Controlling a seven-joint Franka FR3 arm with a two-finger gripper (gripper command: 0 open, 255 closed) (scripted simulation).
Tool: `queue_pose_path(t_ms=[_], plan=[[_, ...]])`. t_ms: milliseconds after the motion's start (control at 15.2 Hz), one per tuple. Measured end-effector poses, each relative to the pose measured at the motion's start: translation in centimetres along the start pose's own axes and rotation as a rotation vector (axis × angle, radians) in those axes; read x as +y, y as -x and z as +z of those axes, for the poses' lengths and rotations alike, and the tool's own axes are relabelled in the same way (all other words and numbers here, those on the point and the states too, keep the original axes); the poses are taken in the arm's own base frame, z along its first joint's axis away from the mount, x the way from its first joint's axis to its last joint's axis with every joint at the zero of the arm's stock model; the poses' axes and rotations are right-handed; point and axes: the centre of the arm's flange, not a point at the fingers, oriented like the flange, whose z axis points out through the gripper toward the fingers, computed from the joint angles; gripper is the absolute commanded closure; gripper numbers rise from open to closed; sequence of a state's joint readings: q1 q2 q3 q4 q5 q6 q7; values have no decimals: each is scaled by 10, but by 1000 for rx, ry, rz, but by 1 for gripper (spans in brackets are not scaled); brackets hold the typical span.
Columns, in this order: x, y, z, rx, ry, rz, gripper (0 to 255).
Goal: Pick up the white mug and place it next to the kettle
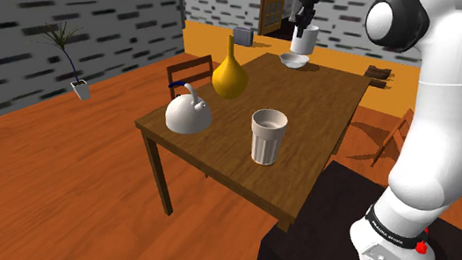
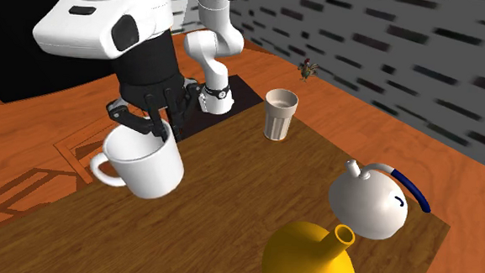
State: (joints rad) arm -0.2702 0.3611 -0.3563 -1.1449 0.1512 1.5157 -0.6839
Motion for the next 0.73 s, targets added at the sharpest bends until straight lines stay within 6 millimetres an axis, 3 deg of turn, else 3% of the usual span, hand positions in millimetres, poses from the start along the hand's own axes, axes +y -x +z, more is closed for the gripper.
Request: queue_pose_path(t_ms=[726], plan=[[-142,-3,-3,0,-1,-1,255]])
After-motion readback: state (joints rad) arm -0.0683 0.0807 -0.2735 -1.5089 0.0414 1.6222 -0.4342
